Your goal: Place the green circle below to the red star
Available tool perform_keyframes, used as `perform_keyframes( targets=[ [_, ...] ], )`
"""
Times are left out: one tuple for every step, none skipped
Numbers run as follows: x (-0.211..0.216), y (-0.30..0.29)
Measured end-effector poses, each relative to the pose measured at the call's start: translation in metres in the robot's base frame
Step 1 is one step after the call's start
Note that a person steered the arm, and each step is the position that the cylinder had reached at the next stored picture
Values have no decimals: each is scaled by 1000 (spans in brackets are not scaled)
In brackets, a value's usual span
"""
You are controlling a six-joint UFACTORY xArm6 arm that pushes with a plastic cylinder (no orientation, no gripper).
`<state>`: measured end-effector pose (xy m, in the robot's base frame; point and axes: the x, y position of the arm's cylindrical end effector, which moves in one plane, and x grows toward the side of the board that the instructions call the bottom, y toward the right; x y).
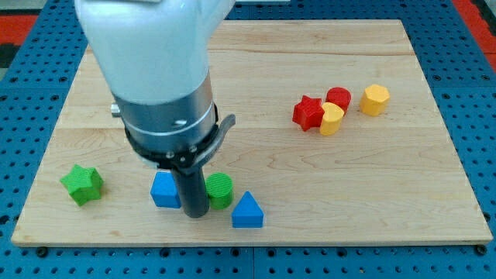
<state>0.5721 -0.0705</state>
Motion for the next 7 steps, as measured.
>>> perform_keyframes(
  targets=[
    [-14,2],
    [-20,33],
    [-37,68],
    [-59,100],
    [-76,128],
    [-89,158],
    [-92,195]
  ],
)
